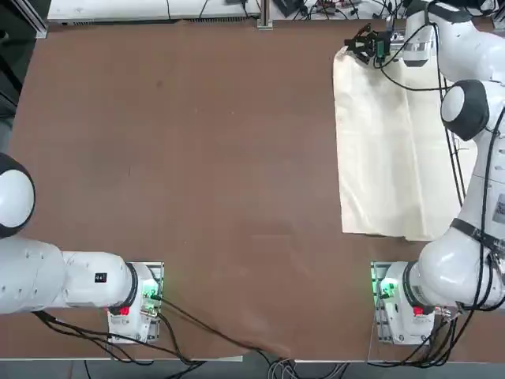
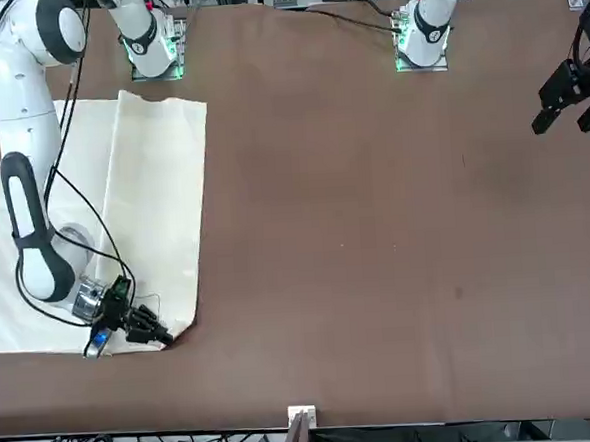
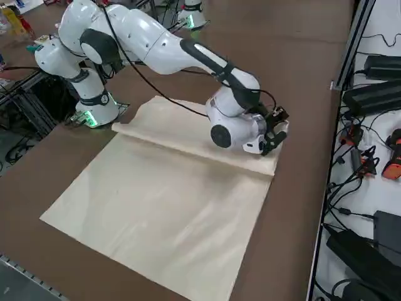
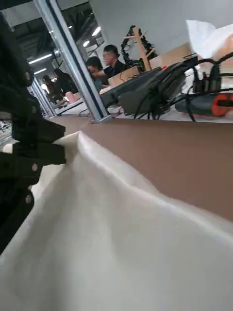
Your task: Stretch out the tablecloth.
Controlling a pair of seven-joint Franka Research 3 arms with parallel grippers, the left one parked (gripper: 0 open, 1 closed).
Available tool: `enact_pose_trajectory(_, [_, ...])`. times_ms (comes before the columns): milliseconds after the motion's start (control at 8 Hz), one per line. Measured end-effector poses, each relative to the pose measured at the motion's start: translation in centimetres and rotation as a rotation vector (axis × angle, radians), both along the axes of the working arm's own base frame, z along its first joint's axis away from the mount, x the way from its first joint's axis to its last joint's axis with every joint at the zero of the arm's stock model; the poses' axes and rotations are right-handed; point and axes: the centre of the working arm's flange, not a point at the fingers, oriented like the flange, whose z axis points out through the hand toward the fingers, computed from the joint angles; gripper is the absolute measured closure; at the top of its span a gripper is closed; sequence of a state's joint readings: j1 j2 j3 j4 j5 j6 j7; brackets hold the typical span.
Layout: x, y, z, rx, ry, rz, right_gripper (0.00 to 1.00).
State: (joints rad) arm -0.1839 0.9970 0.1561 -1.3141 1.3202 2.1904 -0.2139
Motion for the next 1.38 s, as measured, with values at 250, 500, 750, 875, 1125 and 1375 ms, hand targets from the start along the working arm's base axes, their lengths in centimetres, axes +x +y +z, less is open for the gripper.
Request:
enact_pose_trajectory(250, [0.3,0.9,-0.2,0.026,0.000,-0.019,0.98])
enact_pose_trajectory(500, [0.5,2.5,-0.1,0.042,0.000,-0.033,0.98])
enact_pose_trajectory(750, [0.6,4.1,-0.1,0.058,0.002,-0.034,0.98])
enact_pose_trajectory(875, [0.6,4.8,-0.3,0.063,0.006,-0.038,0.98])
enact_pose_trajectory(1125, [0.5,6.2,-1.3,0.071,0.015,-0.041,0.98])
enact_pose_trajectory(1375, [0.6,6.9,-2.0,0.079,0.019,-0.048,0.98])
